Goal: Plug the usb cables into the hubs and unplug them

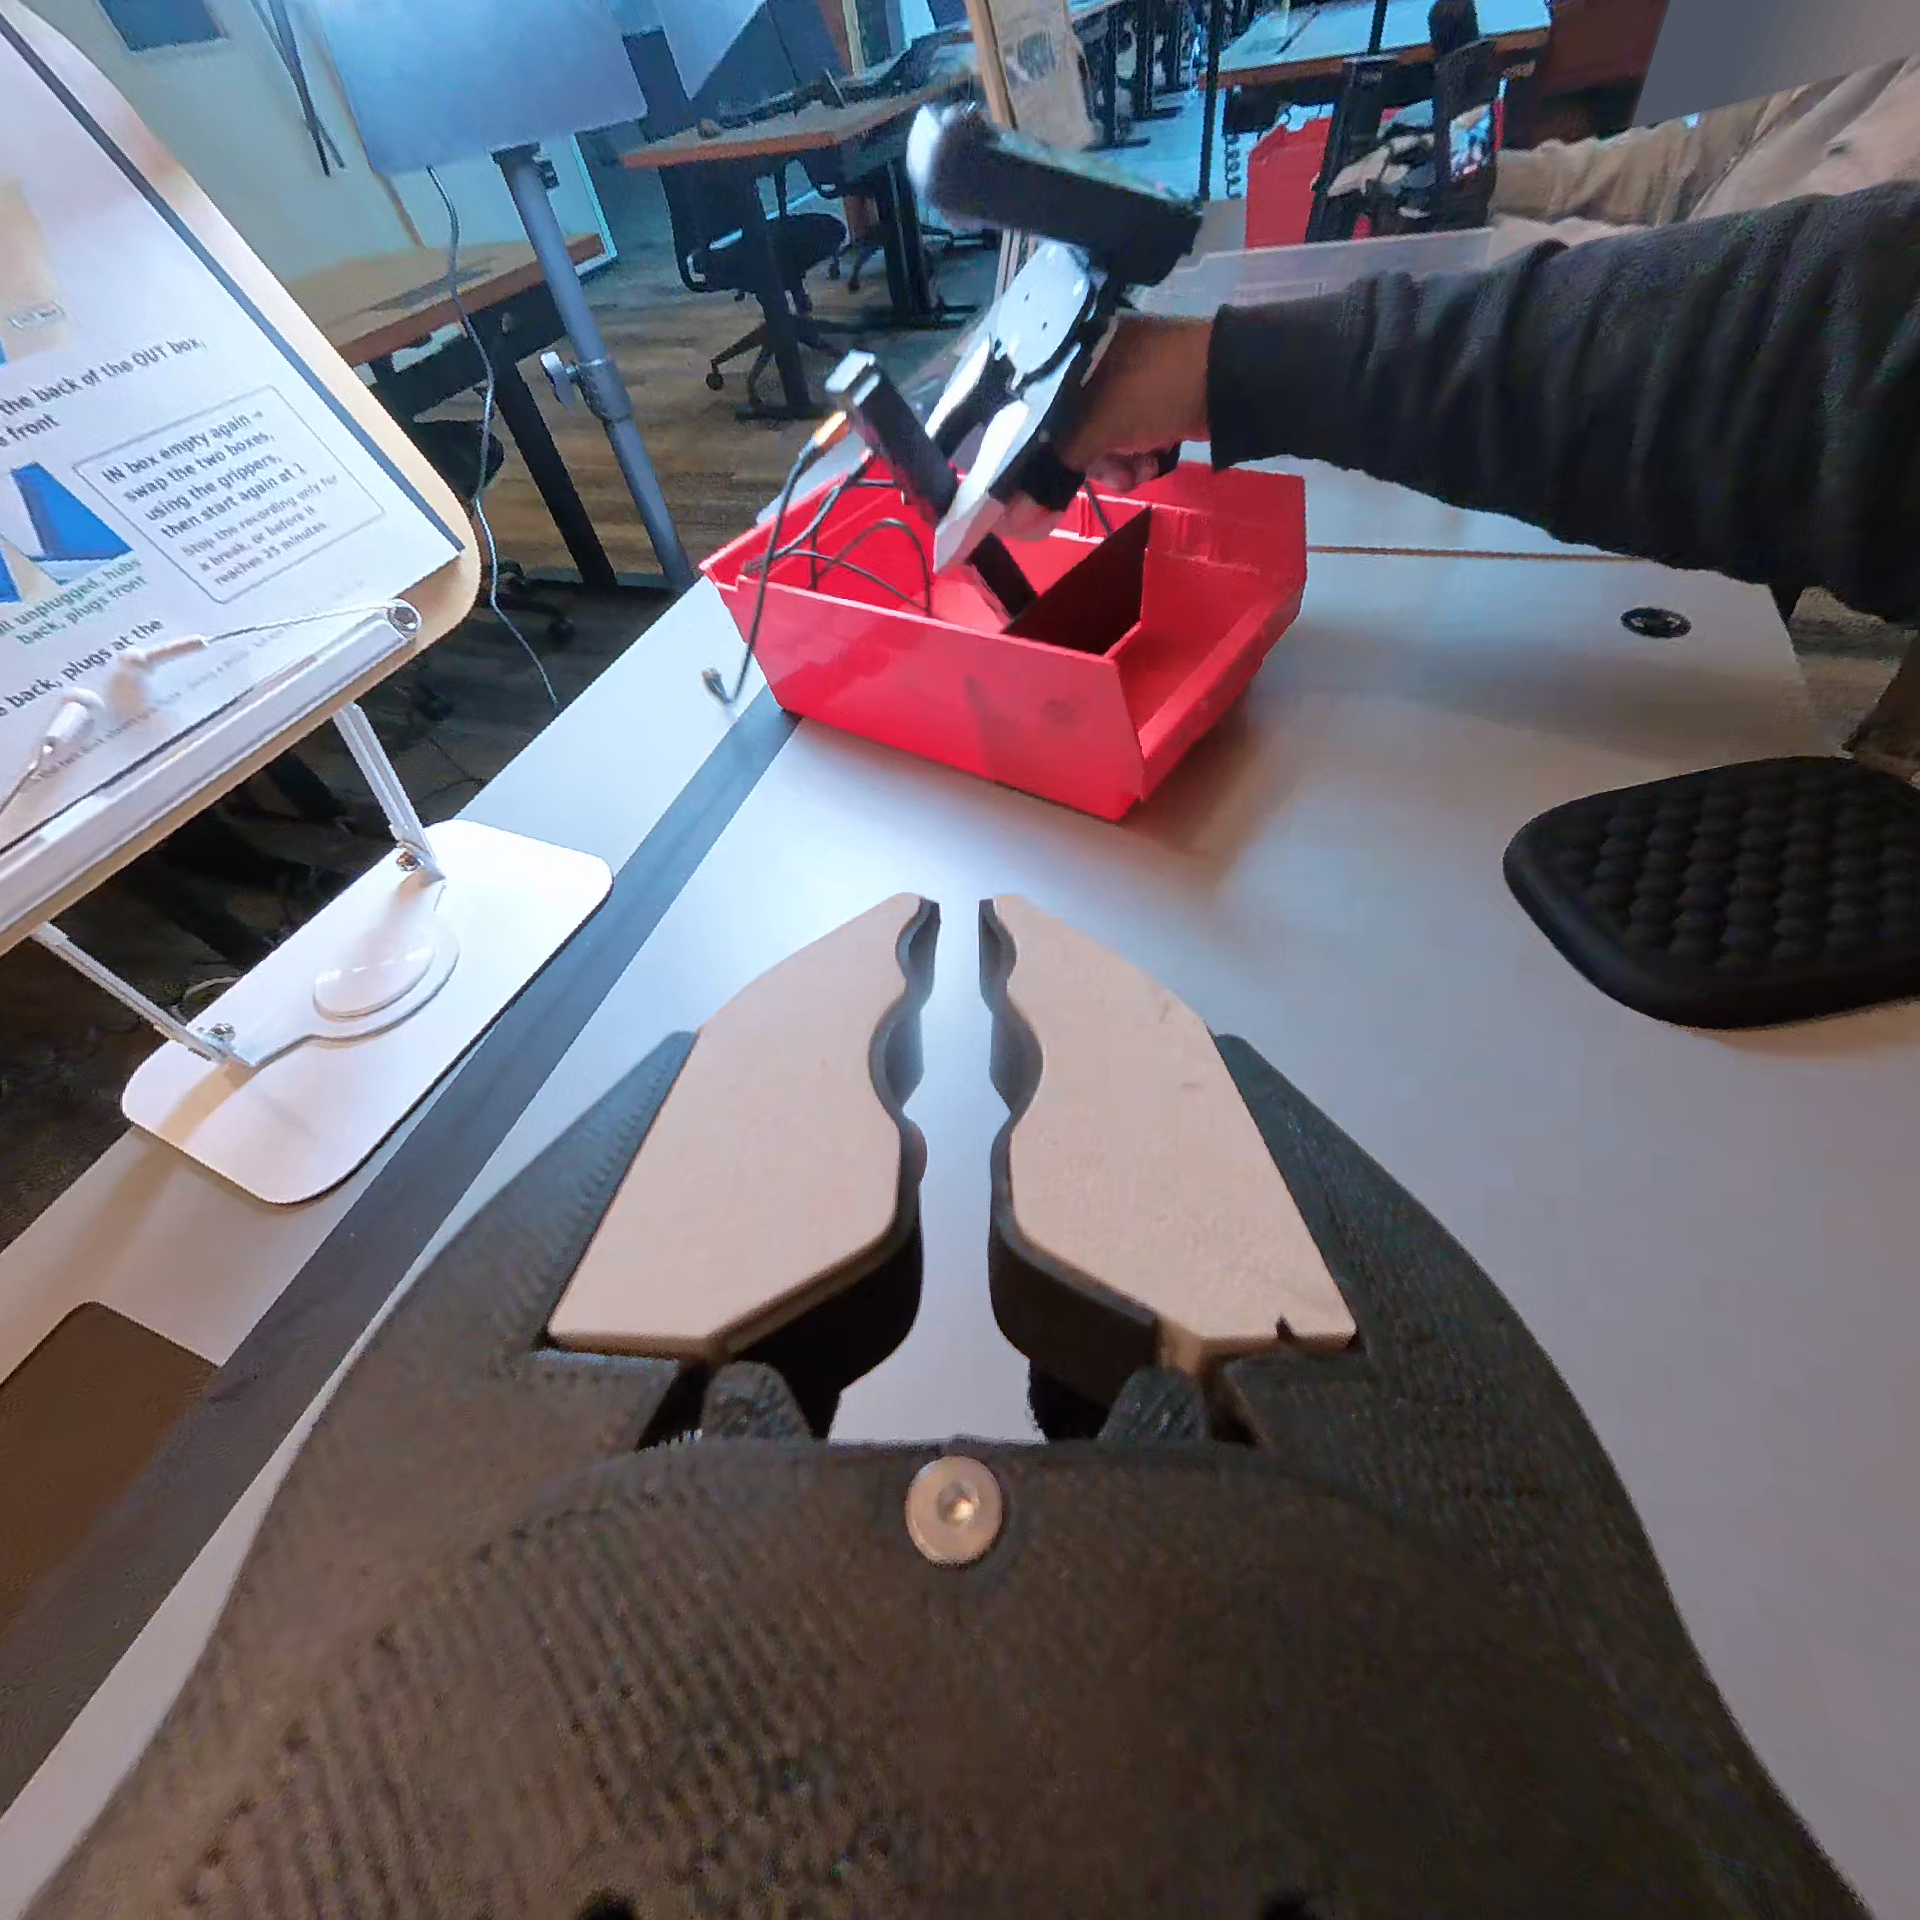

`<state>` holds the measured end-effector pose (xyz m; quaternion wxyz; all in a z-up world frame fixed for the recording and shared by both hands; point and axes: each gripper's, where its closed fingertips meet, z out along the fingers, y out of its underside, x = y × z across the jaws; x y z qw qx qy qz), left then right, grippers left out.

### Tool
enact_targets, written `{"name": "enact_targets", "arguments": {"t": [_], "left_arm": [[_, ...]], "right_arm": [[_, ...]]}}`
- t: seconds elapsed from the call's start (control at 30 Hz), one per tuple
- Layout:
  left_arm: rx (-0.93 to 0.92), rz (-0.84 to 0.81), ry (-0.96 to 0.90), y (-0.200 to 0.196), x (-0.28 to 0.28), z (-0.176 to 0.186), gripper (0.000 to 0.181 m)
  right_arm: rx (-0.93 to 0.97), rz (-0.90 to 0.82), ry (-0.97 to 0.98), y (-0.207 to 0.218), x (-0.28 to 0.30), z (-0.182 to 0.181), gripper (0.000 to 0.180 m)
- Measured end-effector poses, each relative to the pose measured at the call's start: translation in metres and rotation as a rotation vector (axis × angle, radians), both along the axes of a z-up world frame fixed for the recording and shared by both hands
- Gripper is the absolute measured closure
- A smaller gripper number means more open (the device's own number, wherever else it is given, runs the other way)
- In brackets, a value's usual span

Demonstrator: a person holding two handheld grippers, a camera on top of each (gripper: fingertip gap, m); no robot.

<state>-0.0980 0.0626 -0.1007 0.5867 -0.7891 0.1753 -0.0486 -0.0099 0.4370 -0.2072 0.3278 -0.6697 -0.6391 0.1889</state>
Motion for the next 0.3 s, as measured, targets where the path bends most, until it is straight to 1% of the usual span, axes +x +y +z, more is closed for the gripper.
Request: {"name": "enact_targets", "arguments": {"t": [0.03,0.07,0.13,0.23,0.3], "left_arm": [[-0.007,-0.001,0.004,0.001,0.0,-0.002,0.174],[-0.014,-0.001,0.006,0.001,-0.001,-0.004,0.174],[-0.026,0.0,0.008,0.002,-0.002,-0.008,0.174],[-0.042,0.0,0.004,0.002,-0.002,-0.012,0.174],[-0.052,0.003,0.013,0.002,-0.003,-0.014,0.174]], "right_arm": [[-0.046,-0.018,-0.036,0.002,0.0,-0.01,0.116],[-0.102,-0.041,-0.044,0.003,-0.002,-0.013,0.117],[-0.202,-0.111,-0.123,0.009,-0.003,-0.02,0.117],[-0.336,-0.26,-0.229,0.025,0.003,-0.026,0.116],[-0.333,-0.345,-0.264,0.04,0.01,-0.027,0.114]]}}
